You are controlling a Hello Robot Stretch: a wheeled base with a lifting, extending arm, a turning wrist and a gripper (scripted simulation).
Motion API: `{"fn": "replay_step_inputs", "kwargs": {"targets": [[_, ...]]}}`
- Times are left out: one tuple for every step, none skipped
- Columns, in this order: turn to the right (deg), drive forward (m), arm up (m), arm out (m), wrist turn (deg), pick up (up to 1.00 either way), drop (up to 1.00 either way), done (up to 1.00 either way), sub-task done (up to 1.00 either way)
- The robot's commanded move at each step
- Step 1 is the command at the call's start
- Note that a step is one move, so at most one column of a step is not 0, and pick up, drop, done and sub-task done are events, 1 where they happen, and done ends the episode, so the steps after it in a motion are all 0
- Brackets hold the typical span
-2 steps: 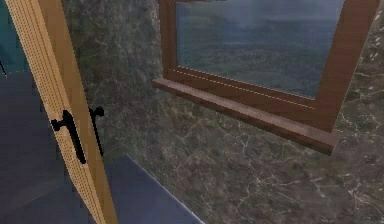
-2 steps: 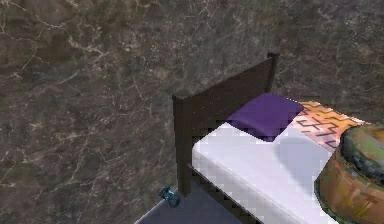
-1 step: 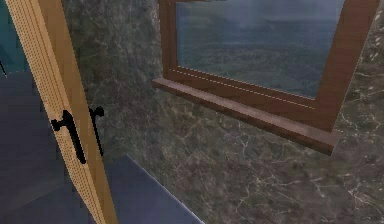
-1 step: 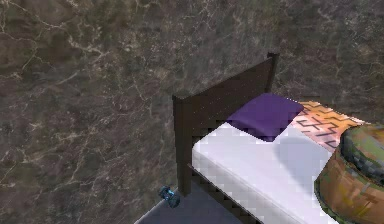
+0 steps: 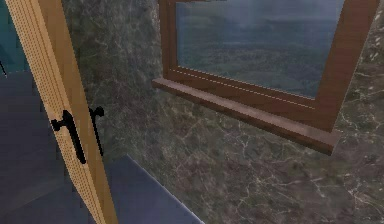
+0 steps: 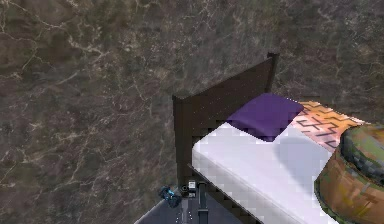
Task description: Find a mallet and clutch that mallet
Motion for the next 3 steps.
{"fn": "replay_step_inputs", "kwargs": {"targets": [[0.0, 0.0, 0.0, 0.0, 45.0, 0.0, 0.0, 0.0, 0.0], [0.0, 0.0, 0.0, 0.0, 45.0, 0.0, 0.0, 0.0, 0.0], [0.0, 0.0, 0.0, 0.0, 45.0, 0.0, 0.0, 0.0, 0.0]]}}
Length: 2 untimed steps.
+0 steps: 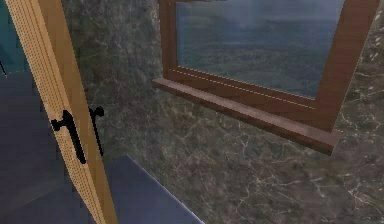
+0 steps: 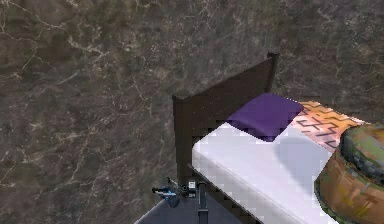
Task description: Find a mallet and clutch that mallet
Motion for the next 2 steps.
{"fn": "replay_step_inputs", "kwargs": {"targets": [[0.0, 0.0, 0.0, 0.0, 12.0, 0.0, 0.0, 0.0, 0.0], [0.0, 0.0, -0.3, 0.0, 0.0, 0.0, 0.0, 0.0, 0.0]]}}
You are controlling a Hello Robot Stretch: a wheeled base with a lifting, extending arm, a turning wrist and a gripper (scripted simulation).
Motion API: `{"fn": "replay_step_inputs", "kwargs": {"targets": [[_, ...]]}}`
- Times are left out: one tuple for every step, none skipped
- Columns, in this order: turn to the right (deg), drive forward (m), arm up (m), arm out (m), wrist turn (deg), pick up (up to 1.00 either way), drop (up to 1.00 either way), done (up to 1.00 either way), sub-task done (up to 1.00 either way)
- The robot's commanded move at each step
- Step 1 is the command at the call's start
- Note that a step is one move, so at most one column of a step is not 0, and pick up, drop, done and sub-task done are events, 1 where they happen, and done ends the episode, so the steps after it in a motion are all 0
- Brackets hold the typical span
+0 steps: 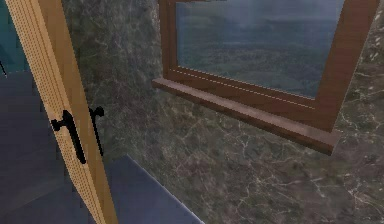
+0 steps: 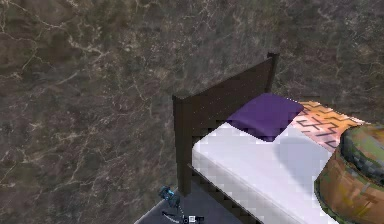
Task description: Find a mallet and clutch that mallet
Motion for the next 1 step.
{"fn": "replay_step_inputs", "kwargs": {"targets": [[0.0, 0.0, 0.0, 0.0, 0.0, 1.0, 0.0, 0.0, 0.0]]}}
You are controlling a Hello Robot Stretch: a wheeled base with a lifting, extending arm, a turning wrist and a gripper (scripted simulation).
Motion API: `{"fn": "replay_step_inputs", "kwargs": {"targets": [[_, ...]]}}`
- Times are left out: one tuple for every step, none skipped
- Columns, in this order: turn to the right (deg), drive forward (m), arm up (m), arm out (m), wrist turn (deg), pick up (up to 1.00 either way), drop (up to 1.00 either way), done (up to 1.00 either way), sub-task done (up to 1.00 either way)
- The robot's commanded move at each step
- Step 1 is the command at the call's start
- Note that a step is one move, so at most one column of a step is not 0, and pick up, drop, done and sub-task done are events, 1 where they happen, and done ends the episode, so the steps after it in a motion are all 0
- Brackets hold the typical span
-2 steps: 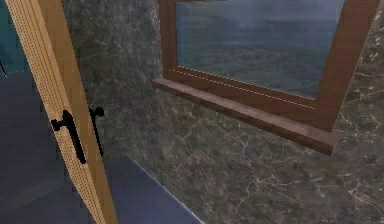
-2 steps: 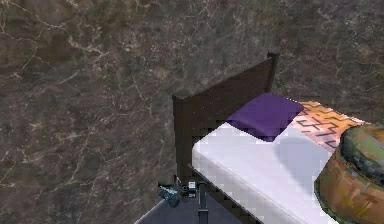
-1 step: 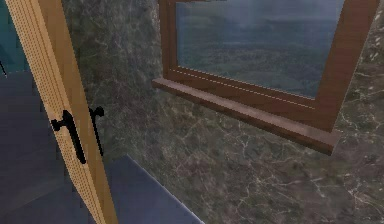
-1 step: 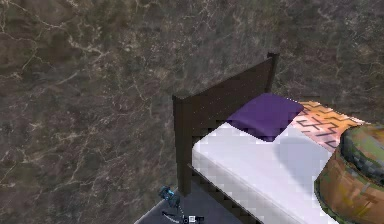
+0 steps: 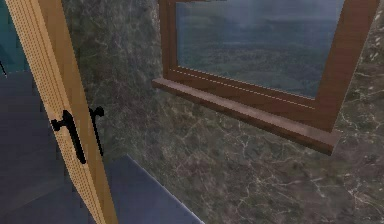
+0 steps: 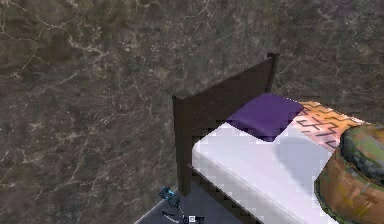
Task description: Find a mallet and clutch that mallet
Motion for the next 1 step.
{"fn": "replay_step_inputs", "kwargs": {"targets": [[0.0, 0.0, 0.1, 0.0, 0.0, 0.0, 0.0, 0.0, 0.0]]}}
